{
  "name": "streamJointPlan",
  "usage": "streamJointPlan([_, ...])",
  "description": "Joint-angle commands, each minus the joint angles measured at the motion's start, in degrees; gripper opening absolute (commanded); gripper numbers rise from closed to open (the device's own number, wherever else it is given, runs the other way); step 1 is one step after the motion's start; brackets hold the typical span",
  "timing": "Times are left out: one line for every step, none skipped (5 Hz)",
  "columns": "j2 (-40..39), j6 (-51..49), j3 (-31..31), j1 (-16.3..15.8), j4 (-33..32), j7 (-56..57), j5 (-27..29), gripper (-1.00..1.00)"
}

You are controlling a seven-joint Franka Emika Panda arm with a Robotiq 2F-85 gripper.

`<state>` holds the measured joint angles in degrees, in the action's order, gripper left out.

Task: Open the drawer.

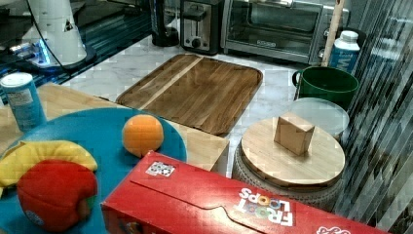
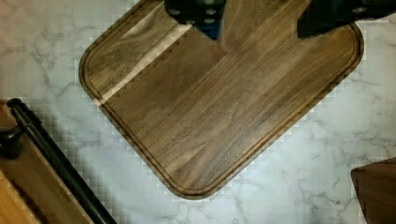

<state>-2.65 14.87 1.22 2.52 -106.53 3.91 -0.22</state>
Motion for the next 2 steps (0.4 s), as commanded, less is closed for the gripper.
streamJointPlan([0.0, 0.0, 0.1, 0.2, 0.0, 0.1, 0.0, 1.0])
streamJointPlan([0.0, 0.0, 0.3, 0.4, 0.0, 0.1, 0.0, 1.0])
